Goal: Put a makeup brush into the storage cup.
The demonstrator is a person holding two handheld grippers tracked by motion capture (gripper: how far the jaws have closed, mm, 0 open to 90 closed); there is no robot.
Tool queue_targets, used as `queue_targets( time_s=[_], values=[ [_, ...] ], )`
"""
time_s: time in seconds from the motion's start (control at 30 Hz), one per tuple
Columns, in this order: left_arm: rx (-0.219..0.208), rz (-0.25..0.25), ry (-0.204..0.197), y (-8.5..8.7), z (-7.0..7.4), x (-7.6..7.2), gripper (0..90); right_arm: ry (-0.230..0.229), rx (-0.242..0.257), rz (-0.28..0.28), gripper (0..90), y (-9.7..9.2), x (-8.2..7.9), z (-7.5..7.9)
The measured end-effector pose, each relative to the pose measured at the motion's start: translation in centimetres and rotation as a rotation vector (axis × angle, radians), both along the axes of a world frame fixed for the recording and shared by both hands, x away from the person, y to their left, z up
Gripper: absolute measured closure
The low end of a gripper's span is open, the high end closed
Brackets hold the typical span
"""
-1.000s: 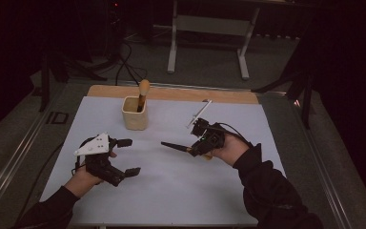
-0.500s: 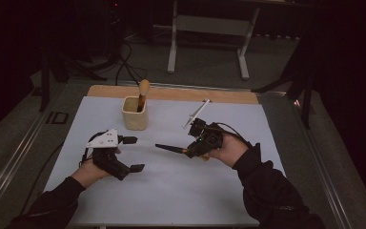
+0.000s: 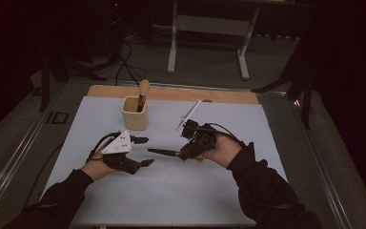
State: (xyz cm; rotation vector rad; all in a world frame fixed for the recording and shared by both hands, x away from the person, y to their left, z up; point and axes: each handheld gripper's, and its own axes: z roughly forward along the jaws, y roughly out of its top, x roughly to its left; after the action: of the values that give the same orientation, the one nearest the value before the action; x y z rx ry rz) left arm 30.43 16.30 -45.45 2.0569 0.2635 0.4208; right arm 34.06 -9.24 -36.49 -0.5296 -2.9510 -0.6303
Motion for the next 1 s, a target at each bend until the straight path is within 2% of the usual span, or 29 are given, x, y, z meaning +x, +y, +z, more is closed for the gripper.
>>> queue_targets(
  time_s=[0.13,0.23,0.37,0.4,0.47,0.57,0.73,0.9,1.0],
  values=[
    [0.010,-0.037,-0.012,-0.8,0.3,-0.1,38.3,0.012,-0.008,0.001,71.9,0.4,-0.1,0.0],
    [0.060,-0.063,-0.040,-1.4,0.4,-0.2,45.3,0.014,-0.008,0.009,71.9,0.6,-0.1,-0.1],
    [0.118,-0.059,-0.066,-2.2,0.2,-0.2,48.5,0.016,-0.002,0.019,71.9,0.7,0.0,-0.2],
    [0.135,-0.049,-0.090,-2.4,0.1,-0.2,49.0,0.016,-0.008,0.014,71.9,0.8,-0.1,-0.2],
    [0.150,-0.049,-0.107,-2.7,0.0,-0.2,49.1,0.025,0.002,0.023,72.0,0.8,-0.1,-0.3],
    [0.165,-0.062,-0.112,-3.1,0.0,-0.3,53.5,0.029,-0.005,0.018,71.9,1.0,-0.1,-0.3],
    [0.167,-0.077,-0.116,-3.1,0.0,-0.3,66.2,0.018,-0.018,0.021,71.9,1.1,-0.1,-0.4],
    [0.178,-0.093,-0.112,-3.1,-0.1,-0.3,70.8,0.024,-0.018,0.023,72.0,1.2,0.0,-0.5],
    [0.203,-0.122,-0.133,-3.2,-0.5,-0.4,73.2,0.027,-0.025,0.027,71.9,1.4,0.0,-0.5]
  ],
)
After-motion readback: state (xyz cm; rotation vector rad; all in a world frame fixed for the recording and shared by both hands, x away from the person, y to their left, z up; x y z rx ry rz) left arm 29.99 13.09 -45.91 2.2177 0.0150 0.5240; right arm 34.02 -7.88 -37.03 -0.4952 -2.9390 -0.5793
